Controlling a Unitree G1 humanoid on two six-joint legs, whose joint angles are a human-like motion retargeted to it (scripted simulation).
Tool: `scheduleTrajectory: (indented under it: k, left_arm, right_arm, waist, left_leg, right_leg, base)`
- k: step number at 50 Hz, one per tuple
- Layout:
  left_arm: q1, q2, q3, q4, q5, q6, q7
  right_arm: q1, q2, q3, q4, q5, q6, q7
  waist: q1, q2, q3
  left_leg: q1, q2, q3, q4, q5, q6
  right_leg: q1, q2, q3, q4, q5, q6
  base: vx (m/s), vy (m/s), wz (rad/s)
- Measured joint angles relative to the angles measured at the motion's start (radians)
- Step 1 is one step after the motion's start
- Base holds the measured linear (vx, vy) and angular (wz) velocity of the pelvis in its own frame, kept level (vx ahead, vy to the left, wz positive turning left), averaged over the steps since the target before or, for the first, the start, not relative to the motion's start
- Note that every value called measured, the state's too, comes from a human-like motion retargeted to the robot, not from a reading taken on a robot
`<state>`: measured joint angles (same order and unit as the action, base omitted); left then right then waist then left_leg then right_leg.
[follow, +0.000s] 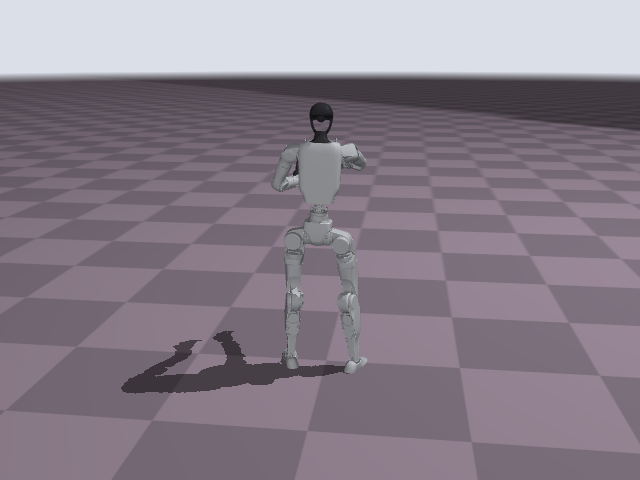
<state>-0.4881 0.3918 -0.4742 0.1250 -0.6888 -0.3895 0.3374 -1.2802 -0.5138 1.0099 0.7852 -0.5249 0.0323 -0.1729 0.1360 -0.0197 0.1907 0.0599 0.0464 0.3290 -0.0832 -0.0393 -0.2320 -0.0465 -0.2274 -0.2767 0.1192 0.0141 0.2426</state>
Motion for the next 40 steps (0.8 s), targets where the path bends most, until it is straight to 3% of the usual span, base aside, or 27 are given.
scheduleTrajectory:
  k: [5,9,15,21,25,30,35,40]
  left_arm:
    - [0.426,0.105,0.051,-0.244,-0.067,-0.020,-0.133]
    - [0.461,0.100,0.062,-0.270,-0.089,-0.014,-0.118]
    - [0.015,-0.010,-0.014,-0.077,-0.095,0.012,0.026]
    - [-0.534,-0.120,-0.088,0.490,-0.005,0.055,0.121]
    - [-0.687,-0.124,-0.208,0.721,0.006,0.099,0.104]
    - [-0.485,-0.045,-0.196,0.438,0.002,0.055,0.078]
    - [0.000,0.050,-0.029,-0.018,0.085,0.001,-0.033]
    - [0.358,0.083,0.062,-0.202,0.086,-0.029,-0.123]
  right_arm:
    - [-0.008,-0.020,-0.002,-0.058,-0.023,0.006,-0.007]
    - [0.004,-0.021,-0.006,-0.071,-0.019,0.011,-0.016]
    - [0.025,0.006,0.009,-0.044,0.005,0.009,-0.005]
    - [-0.006,-0.006,0.083,-0.022,0.061,-0.035,0.000]
    - [-0.018,-0.018,0.110,-0.007,0.092,-0.037,0.000]
    - [-0.017,-0.026,0.083,0.003,0.065,-0.020,-0.002]
    - [0.013,-0.022,-0.013,-0.026,-0.005,-0.009,0.002]
    - [0.024,-0.032,-0.034,-0.069,-0.035,-0.011,-0.013]
  waist:
    - [0.029,0.007,0.013]
    - [0.028,0.008,0.008]
    - [-0.021,-0.010,-0.013]
    - [-0.084,-0.026,-0.019]
    - [-0.087,-0.020,-0.021]
    - [-0.048,-0.003,-0.016]
    - [-0.004,0.011,-0.006]
    - [0.019,0.018,0.007]
  left_leg:
    - [0.006,-0.001,0.041,0.005,-0.009,-0.012]
    - [0.001,-0.003,0.045,0.006,-0.010,-0.009]
    - [-0.013,-0.007,0.003,0.000,0.002,0.005]
    - [-0.026,-0.006,-0.052,-0.004,0.016,-0.002]
    - [-0.029,-0.007,-0.066,-0.004,0.018,-0.006]
    - [-0.018,-0.008,-0.046,-0.004,0.010,-0.005]
    - [-0.005,-0.008,-0.005,-0.001,-0.005,-0.004]
    - [-0.003,-0.010,0.025,0.002,-0.013,-0.011]
  right_leg:
    - [-0.008,0.005,0.038,-0.016,0.012,0.009]
    - [-0.009,0.005,0.042,-0.028,0.018,0.012]
    - [-0.006,-0.003,0.003,-0.020,0.013,0.005]
    - [-0.001,-0.012,-0.051,0.010,-0.004,-0.004]
    - [0.001,-0.016,-0.066,0.018,-0.009,-0.005]
    - [0.000,-0.015,-0.047,0.017,-0.007,-0.004]
    - [-0.006,-0.010,-0.006,0.007,0.001,0.001]
    - [-0.007,-0.006,0.021,-0.017,0.012,0.008]
  base:
    - [0.03,0.01,-0.37]
    - [0.00,0.00,-0.05]
    - [-0.03,0.01,0.30]
    - [-0.03,0.01,0.45]
    - [0.00,0.00,0.13]
    - [0.02,0.00,-0.15]
    - [0.05,0.00,-0.39]
    - [0.02,0.00,-0.24]
